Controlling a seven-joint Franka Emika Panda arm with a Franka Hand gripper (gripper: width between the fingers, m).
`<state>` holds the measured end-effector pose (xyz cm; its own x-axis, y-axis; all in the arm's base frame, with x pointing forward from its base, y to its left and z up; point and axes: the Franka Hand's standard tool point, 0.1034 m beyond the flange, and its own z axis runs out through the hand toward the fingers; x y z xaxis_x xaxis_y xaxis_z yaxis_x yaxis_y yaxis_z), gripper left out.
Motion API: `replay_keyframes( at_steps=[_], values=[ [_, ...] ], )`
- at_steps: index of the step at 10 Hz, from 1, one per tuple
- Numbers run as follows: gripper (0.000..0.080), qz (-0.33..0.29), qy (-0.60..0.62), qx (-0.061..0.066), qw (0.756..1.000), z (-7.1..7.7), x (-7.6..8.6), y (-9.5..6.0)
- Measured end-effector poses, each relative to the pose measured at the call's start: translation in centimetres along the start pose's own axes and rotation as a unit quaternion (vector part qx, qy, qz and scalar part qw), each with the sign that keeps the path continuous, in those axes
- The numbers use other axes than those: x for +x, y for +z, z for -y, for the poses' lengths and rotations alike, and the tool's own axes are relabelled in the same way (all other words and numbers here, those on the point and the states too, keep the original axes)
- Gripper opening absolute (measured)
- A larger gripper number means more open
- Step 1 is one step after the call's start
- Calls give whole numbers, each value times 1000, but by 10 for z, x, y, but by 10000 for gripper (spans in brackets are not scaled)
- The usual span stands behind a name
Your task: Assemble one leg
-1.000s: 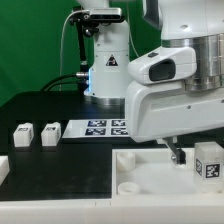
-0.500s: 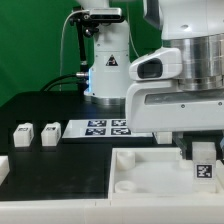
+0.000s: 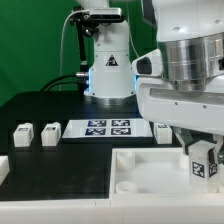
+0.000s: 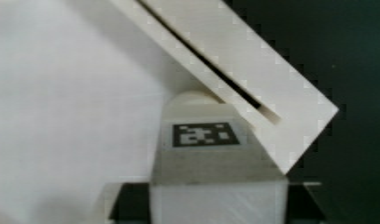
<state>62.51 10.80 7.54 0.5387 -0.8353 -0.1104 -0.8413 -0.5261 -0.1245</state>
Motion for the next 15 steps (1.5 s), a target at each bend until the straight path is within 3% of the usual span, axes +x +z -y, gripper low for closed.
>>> replay_keyframes(
  at_steps=[3, 6, 8, 11, 13, 14, 15],
  values=[
    [294, 16, 228, 7, 973, 3, -3, 2],
    [294, 15, 439, 9, 898, 5, -2, 1],
    [294, 8, 494, 7, 869, 2, 3, -1],
    [295, -1, 486, 8, 874, 0, 4, -2],
    [533, 0, 479, 7, 878, 0, 2, 0],
    [533, 0, 475, 7, 880, 1, 2, 0],
    [629, 0, 465, 7, 886, 1, -1, -1]
  ],
)
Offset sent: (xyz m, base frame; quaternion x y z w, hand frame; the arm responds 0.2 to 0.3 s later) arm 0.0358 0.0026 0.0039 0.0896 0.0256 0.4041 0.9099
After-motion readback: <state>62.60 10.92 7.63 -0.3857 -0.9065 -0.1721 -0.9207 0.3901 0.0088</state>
